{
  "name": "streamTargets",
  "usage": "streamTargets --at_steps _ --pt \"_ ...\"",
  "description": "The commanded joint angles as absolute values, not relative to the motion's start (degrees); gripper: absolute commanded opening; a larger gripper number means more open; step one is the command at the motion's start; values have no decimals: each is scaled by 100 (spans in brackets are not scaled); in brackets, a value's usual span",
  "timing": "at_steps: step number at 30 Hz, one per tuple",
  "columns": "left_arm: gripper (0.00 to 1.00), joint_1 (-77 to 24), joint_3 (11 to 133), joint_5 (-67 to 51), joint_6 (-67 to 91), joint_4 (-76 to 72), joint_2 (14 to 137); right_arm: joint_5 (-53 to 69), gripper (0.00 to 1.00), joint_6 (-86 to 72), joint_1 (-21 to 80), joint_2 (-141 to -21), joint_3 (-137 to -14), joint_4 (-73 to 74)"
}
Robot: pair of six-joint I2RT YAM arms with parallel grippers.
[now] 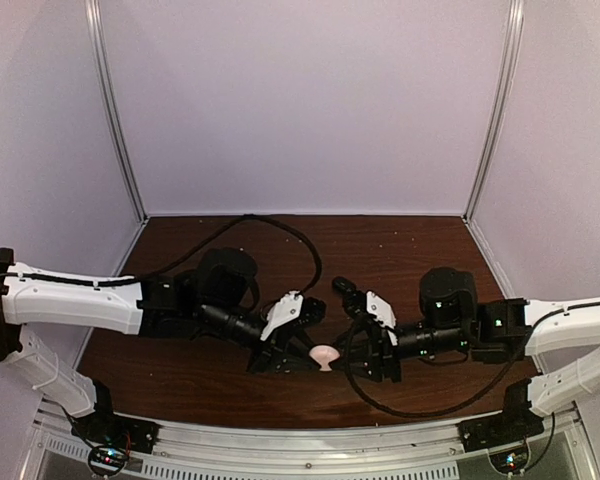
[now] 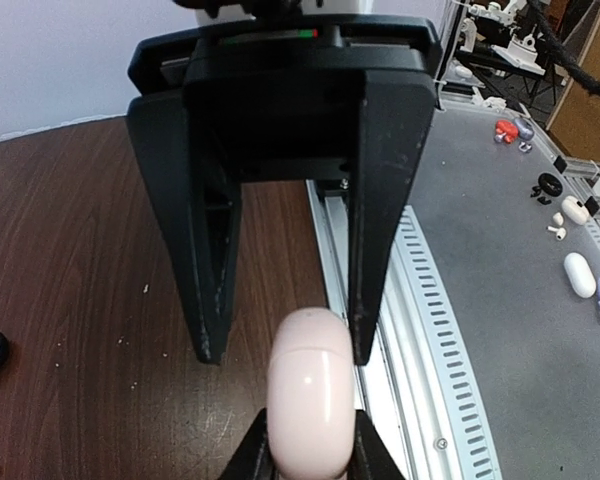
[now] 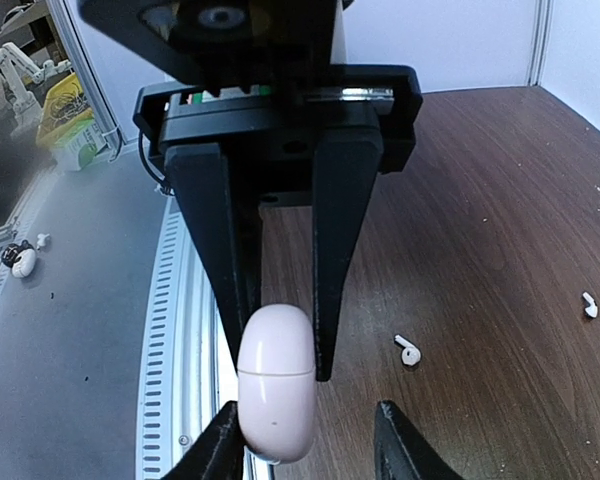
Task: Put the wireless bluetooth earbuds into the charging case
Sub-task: Pass from the left arm to the right
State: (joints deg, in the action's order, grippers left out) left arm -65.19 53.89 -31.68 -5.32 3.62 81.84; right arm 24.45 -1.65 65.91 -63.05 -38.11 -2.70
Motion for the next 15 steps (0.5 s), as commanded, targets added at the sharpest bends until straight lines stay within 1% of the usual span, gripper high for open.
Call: streamTargets --at_steps 1,12,15 --pt "0 -6476 5607 -3379 -600 185 8265 2493 44 -97 6644 -6382 -3959 -303" --pt "0 -6477 5713 -3391 -567 157 8461 2609 40 -77 6671 -6569 -3999 -374" --pt "0 -6477 5704 -3393 -545 132 8464 2576 36 -74 6671 -6579 -3975 -378"
